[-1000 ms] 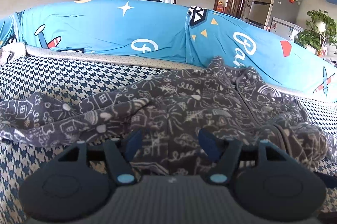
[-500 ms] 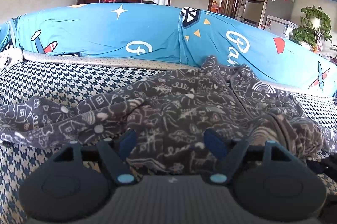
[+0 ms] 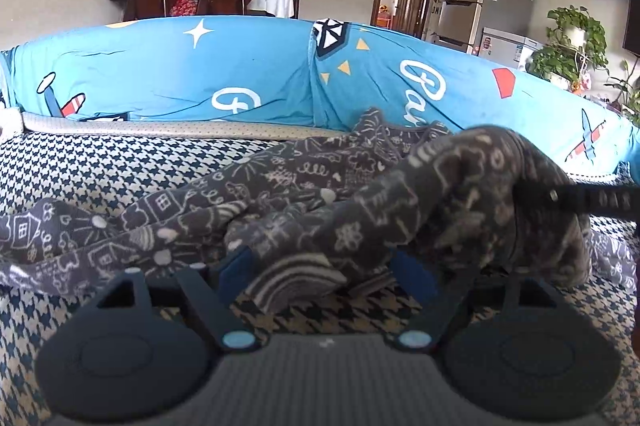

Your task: Fold clothes

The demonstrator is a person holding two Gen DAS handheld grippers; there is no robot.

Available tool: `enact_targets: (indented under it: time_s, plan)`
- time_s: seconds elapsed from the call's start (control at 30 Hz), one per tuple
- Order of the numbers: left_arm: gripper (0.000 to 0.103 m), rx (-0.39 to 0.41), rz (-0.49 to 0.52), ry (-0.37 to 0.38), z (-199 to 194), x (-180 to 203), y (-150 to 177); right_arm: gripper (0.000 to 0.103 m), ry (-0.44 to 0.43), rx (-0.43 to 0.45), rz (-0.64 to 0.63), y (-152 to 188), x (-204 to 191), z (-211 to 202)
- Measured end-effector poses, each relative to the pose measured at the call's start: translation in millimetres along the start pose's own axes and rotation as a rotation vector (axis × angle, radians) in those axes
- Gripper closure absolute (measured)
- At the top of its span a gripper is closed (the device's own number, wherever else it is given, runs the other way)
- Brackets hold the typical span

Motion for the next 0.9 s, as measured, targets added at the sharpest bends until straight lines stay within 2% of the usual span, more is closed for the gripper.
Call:
enact_targets:
  time_s: [0.23, 0.57, 0.73, 0.9]
  plan:
    - [0.018, 0.014, 0.058, 0.004, 24.2, 14.2, -16.6, 0.084, 0.02, 0.027, 0.037, -21.4, 19.7, 28.6]
    - [0.017, -0.025, 0.005, -0.029, 72.7, 0.4, -38.5, 0.084, 0.067, -0.002, 0.092, -22.5, 49.4, 72.6]
    - [0.014, -0.041, -0.017, -0.047, 91.8, -7.6, -44.3, 0.078, 0.09, -0.033, 0.121, -16.3, 61.0, 88.0]
    - [0.012, -0.058, -0.026, -0.061, 107.7, -9.6, -47.0, 0.071, 0.134, -0.052, 0.091, -11.0, 66.5, 99.6]
Point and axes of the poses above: each gripper's, at about its wrist camera, not at the fingertips, and z roughly the way its jaws point, x to its right, y to its underside, the point moved 9 cm from there along z, roughly the way its jaws point, and after that the axes turned 5 degrees about -z, right-handed, at the moved point
